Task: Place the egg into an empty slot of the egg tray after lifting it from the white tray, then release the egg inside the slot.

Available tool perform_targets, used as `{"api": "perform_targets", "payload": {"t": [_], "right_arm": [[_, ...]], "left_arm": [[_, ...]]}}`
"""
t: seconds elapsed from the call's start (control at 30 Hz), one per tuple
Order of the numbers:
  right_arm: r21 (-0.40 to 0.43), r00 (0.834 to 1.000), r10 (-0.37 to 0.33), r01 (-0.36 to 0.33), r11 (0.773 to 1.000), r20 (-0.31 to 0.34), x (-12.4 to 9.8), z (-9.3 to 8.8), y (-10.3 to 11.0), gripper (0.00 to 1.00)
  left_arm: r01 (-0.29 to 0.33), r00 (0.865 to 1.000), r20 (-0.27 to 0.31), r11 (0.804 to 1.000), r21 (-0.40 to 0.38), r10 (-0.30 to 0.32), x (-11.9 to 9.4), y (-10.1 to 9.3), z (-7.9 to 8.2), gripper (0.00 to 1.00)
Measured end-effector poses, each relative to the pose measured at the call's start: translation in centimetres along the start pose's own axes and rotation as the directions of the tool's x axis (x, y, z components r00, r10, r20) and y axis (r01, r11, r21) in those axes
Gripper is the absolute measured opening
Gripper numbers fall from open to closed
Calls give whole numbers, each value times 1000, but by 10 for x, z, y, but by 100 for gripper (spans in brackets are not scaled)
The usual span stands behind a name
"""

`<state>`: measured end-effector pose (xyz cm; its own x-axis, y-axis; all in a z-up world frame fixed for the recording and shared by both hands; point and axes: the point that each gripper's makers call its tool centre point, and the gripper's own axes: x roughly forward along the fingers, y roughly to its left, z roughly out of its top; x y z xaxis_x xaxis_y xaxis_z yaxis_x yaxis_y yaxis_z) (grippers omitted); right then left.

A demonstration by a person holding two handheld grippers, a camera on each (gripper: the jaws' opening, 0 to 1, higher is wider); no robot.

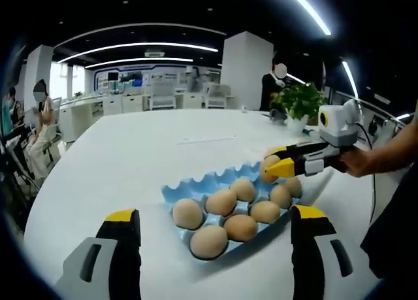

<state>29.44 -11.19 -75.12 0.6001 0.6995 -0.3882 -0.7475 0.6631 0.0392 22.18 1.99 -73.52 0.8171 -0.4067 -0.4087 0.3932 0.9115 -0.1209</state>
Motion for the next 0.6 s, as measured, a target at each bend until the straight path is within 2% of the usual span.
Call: {"api": "perform_targets", "payload": {"t": [0.2, 0.6], "right_arm": [[-9, 1000, 27, -27, 1000, -17, 8, -3, 9, 25], [13, 999, 34, -33, 999, -40, 14, -13, 7, 26]], "left_arm": [[0, 1000, -2, 1000, 2, 0, -1, 1, -1, 96], [-4, 1000, -5, 1000, -6, 4, -3, 2, -2, 95]]}}
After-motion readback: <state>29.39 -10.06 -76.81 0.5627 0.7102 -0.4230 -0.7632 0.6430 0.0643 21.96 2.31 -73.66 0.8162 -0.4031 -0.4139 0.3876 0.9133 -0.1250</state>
